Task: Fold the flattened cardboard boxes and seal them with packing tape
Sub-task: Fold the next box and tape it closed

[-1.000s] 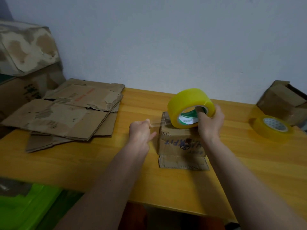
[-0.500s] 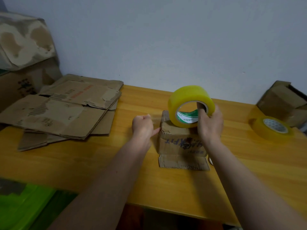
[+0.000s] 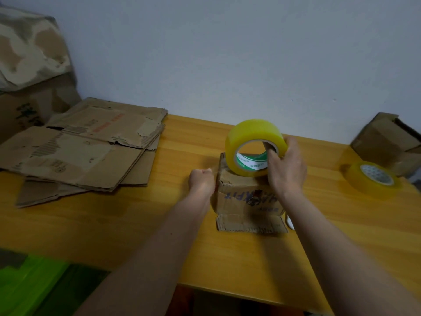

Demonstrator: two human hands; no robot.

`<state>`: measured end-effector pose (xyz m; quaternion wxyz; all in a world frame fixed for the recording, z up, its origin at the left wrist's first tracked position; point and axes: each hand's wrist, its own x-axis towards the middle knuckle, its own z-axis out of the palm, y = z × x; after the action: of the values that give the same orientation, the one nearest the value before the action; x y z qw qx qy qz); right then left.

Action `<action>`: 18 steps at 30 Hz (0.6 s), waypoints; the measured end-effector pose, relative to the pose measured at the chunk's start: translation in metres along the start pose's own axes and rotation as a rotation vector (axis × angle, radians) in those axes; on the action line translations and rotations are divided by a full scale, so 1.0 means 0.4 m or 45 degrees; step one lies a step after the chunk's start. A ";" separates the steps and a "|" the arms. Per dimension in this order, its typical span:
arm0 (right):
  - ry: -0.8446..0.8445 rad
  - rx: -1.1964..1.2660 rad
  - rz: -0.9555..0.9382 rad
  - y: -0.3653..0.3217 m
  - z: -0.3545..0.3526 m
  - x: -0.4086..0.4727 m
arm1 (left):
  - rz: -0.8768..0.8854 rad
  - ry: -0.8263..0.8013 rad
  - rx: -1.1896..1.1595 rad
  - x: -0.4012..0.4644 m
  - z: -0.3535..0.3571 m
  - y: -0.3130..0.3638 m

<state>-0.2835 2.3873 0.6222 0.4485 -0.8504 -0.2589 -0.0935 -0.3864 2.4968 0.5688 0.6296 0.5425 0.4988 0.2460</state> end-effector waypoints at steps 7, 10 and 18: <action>-0.022 0.068 0.041 0.026 0.001 0.011 | 0.126 -0.018 0.379 -0.006 0.001 -0.017; -0.037 0.070 0.055 0.032 0.005 0.013 | 0.698 -0.331 0.240 -0.052 -0.013 -0.006; -0.096 0.183 0.104 0.052 0.015 0.028 | 0.884 -0.489 1.389 -0.022 -0.010 0.041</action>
<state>-0.2633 2.3865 0.6082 0.5016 -0.8288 -0.2467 -0.0245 -0.3896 2.4958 0.5875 0.2274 0.9457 0.2275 0.0461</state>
